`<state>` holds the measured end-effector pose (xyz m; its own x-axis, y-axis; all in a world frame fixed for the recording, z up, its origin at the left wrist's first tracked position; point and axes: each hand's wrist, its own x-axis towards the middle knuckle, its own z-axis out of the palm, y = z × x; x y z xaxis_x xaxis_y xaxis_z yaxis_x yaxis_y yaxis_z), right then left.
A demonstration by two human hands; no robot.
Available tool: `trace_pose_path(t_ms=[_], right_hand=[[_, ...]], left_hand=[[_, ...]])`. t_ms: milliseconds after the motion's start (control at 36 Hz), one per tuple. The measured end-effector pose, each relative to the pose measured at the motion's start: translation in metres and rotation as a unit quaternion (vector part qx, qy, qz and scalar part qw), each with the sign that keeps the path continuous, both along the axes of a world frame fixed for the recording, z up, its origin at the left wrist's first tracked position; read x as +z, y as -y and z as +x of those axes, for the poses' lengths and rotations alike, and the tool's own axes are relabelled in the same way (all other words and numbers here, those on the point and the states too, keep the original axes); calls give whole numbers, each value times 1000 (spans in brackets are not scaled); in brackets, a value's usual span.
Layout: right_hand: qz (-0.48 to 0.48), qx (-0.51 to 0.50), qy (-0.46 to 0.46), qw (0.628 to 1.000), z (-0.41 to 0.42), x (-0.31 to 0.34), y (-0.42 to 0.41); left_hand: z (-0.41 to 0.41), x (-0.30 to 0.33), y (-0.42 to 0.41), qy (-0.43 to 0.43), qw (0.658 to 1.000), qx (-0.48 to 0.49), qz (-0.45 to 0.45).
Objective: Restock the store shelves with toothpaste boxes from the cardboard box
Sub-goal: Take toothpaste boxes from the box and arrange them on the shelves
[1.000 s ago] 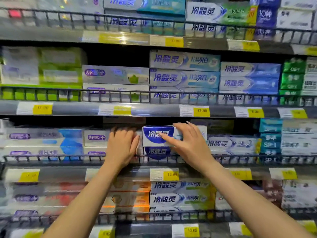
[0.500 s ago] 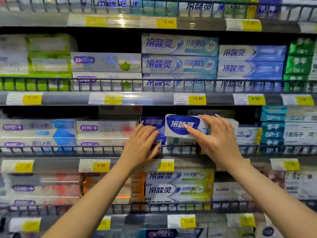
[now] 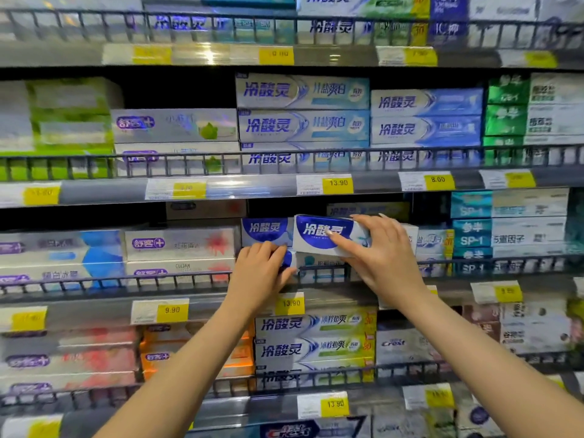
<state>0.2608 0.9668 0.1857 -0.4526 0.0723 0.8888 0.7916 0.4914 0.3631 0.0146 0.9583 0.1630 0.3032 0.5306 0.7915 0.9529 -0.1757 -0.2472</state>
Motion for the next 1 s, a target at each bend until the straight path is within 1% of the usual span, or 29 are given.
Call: trace_pose_path(t_ms=[56,83,139,167,278,333,389,472,528,611,694,750,806,889,944,1000], right_hand=[[2,7,9,1000,-8,3,-1],[5,14,13,1000,-13,4,-1],[8,32,19,999,-22,7,-2],[9,40,21,999,-27,8,-3],[8,55,49,997,-49,11,-10],[4,57,62,996,-60,13,-13],[-1,64,65,996,-72,16,-16],[-9,65,69,996,-85,20,-19],[-36,58,83,994,-87,19,-23],[-93,42,106,989,-84,15,-25],[-138,67,111,982,-79,17,-21],[-147,72,109,980,-75,19,-20],[-157,64,77,983,-65,21,-21],[-169,29,18,985,-47,21,-27],[-178,-4,2,984,-39,20,-30],[-189,-30,-11,981,-35,19,-31]], left_hand=[[-1,3,6,33,999,-29,-21],[-4,3,10,69,996,-52,-25],[-15,2,21,136,987,-91,0],[-23,0,25,150,984,-97,28],[-56,1,40,146,979,-63,130],[-66,5,43,137,978,-55,150],[-71,11,44,142,978,-50,146],[-74,21,41,145,981,-27,125],[-73,26,35,128,987,-4,100],[-72,36,29,67,996,48,27],[-67,49,26,3,994,97,-52],[-63,57,23,-19,992,109,-58],[-58,64,19,-37,992,107,-56],[-50,76,12,-19,990,85,-112],[-46,83,9,8,984,83,-159],[-44,84,6,29,979,82,-186]])
